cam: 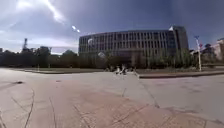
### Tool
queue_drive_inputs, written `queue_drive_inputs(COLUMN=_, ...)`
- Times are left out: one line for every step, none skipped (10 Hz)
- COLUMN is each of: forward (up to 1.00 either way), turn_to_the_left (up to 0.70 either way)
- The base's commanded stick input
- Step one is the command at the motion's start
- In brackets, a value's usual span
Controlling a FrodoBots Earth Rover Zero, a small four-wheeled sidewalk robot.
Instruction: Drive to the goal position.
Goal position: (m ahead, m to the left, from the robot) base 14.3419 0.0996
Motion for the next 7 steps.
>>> queue_drive_inputs(forward=0.5, turn_to_the_left=0.0)
queue_drive_inputs(forward=0.5, turn_to_the_left=0.0)
queue_drive_inputs(forward=0.5, turn_to_the_left=0.0)
queue_drive_inputs(forward=0.5, turn_to_the_left=0.0)
queue_drive_inputs(forward=0.5, turn_to_the_left=0.0)
queue_drive_inputs(forward=0.5, turn_to_the_left=0.0)
queue_drive_inputs(forward=0.5, turn_to_the_left=0.0)
